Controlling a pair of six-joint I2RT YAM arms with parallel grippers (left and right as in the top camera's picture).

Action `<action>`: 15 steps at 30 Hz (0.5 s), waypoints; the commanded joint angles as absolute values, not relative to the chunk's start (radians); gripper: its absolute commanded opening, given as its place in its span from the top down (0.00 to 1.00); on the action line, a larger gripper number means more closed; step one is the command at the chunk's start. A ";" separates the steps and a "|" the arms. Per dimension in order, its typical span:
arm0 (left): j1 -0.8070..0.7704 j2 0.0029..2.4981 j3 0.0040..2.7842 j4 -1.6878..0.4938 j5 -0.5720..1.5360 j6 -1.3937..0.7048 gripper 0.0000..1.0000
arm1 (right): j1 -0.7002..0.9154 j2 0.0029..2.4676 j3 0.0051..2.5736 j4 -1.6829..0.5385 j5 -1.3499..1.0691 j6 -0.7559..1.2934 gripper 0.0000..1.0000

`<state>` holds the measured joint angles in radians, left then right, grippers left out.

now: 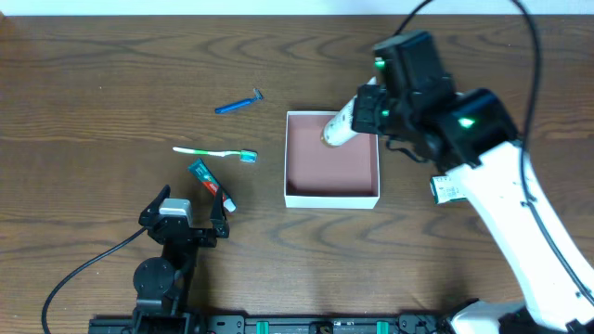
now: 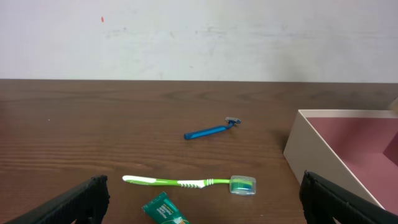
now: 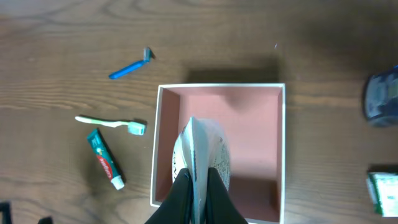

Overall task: Pack container
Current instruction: 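Carry the Pantene tube over the box and lower it inside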

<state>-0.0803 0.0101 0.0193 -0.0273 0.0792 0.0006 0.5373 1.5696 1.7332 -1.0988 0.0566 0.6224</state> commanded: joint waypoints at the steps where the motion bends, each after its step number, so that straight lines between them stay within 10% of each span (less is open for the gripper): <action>1: -0.077 0.004 0.004 -0.063 0.097 0.007 0.02 | 0.577 1.608 1.752 -1.076 0.129 0.704 0.99; 15: -0.077 0.004 0.004 -0.064 0.097 0.007 0.02 | 0.656 1.795 1.752 -0.907 0.136 0.729 0.99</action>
